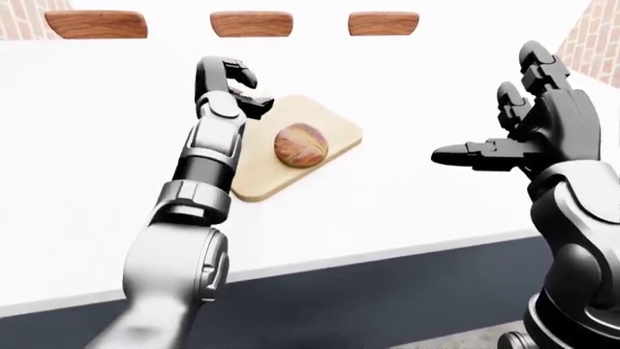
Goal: Place the bread and cheese on the cutting board.
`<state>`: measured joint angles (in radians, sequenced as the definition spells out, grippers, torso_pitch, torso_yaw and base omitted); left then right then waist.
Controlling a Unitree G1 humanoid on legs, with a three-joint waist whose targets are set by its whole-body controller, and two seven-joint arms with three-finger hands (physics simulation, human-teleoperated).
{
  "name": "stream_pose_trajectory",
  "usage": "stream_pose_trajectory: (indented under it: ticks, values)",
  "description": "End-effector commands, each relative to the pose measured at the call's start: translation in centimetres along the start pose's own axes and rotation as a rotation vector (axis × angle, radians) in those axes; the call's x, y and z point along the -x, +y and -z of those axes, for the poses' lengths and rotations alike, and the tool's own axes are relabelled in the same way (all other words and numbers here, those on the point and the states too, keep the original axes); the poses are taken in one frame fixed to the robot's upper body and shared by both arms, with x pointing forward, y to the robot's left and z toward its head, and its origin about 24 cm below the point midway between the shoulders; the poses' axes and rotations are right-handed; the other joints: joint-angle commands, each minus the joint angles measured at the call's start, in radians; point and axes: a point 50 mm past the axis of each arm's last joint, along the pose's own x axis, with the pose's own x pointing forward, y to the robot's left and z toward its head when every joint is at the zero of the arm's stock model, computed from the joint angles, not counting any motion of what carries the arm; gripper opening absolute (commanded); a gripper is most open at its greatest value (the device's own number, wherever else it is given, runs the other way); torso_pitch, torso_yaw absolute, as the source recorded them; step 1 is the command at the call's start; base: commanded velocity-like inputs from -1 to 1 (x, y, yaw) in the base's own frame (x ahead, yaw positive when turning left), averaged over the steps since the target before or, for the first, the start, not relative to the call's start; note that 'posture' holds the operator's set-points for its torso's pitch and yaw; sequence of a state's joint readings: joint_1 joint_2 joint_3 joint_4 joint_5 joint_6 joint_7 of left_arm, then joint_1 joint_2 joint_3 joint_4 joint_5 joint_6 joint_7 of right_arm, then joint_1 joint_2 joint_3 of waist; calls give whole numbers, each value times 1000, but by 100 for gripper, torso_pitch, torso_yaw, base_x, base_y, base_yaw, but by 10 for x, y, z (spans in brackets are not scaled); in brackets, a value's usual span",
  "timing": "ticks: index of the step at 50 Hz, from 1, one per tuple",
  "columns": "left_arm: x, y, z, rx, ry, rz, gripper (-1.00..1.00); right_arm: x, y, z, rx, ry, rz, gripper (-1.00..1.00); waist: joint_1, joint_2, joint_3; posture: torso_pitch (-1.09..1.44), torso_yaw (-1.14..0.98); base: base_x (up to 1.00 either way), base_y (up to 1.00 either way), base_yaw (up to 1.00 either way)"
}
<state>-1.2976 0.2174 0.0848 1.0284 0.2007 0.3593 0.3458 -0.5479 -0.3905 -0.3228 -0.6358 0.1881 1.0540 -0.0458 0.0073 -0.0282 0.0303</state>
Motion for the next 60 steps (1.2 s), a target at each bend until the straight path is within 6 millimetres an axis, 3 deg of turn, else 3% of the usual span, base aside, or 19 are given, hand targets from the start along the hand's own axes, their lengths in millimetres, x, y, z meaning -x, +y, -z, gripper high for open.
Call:
stream_pose_trajectory:
  ticks: [1, 11, 12, 13, 14, 24, 28, 33, 35, 45, 58, 60]
  values:
    - [1, 11, -32, 31, -117, -47, -100, 2, -3, -14, 5, -80, 16, 100, 0, 0, -32, 0, 0, 0, 0, 0]
    - [-2, 9, -14, 16, -66, -25, -100, 2, -2, -12, 3, -77, 16, 100, -1, 6, -36, 0, 0, 0, 0, 0]
    - [-2, 8, -14, 21, -64, -15, -55, 2, -2, -12, 3, -76, 16, 100, -2, 6, -37, 0, 0, 0, 0, 0]
    - [-1, 8, -16, 28, -65, -5, 87, 2, -2, -12, 3, -76, 16, 100, -2, 6, -37, 0, 0, 0, 0, 0]
    - [-1, 8, -17, 29, -68, -5, 100, 2, -2, -12, 3, -76, 17, 100, -2, 6, -37, 0, 0, 0, 0, 0]
    - [-2, 15, -27, 103, -31, 36, 100, 2, 0, -13, 11, -77, 13, 100, -2, 8, -38, 0, 0, 0, 0, 0]
    - [0, 27, -55, 139, -62, 41, 100, 1, 0, -12, 12, -77, 10, 100, -3, 9, -39, 0, 0, 0, 0, 0]
    - [11, 52, -113, 124, -180, 40, 100, 2, 0, -14, 13, -81, 9, 100, -3, 7, -33, 0, 0, 0, 0, 0]
    - [17, 59, -128, 154, -182, 59, 100, 2, 1, -15, 14, -82, 8, 100, -3, 7, -29, 0, 0, 0, 0, 0]
    - [64, 78, -171, 189, -282, 162, 100, 3, 0, -20, 14, -93, 11, 100, -4, 14, -18, 0, 0, 0, 0, 0]
    - [109, 130, -160, 279, -346, 116, 100, 6, 1, -28, 18, -110, 8, 100, -8, 17, -2, 0, 0, 0, 0, 0]
    - [115, 129, -153, 282, -374, 148, 100, 6, 0, -27, 19, -109, 8, 100, -10, 18, 3, 0, 0, 0, 0, 0]
